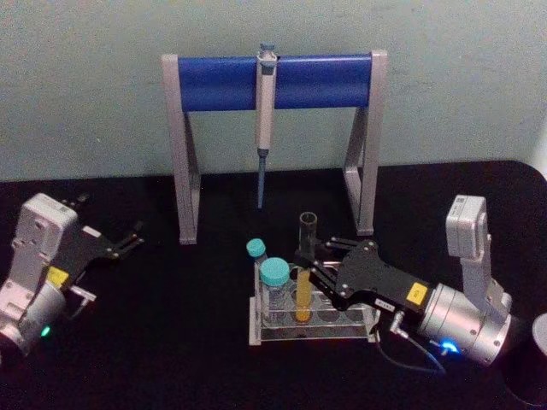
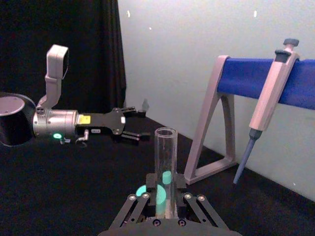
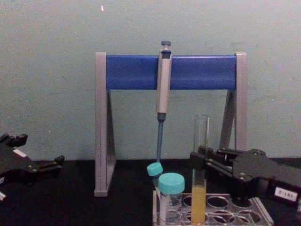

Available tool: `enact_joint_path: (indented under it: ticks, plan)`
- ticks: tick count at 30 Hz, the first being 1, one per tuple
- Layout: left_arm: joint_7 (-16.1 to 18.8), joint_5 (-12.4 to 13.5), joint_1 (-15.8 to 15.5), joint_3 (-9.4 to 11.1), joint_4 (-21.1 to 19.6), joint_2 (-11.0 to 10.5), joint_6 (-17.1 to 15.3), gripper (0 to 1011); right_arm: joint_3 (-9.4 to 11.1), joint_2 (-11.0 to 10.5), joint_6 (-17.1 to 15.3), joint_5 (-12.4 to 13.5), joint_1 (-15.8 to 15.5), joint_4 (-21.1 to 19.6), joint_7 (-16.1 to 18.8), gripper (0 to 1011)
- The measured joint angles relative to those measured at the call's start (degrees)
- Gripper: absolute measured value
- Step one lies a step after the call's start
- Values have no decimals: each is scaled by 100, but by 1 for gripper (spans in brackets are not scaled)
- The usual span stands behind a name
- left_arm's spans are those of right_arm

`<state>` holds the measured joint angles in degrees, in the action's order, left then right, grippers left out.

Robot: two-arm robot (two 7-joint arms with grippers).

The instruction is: Pick up the test tube from the test tube rack, shake it, then place it back into the test tube rack.

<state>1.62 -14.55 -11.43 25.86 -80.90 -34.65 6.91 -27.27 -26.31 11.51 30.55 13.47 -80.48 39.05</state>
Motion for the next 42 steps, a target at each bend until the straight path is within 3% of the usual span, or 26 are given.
enact_joint_path:
  ticks: [42]
  plan:
    - [0,0,0,0,0,0,0,1001,-24,58,-183,-182,-9,132,-141,221]
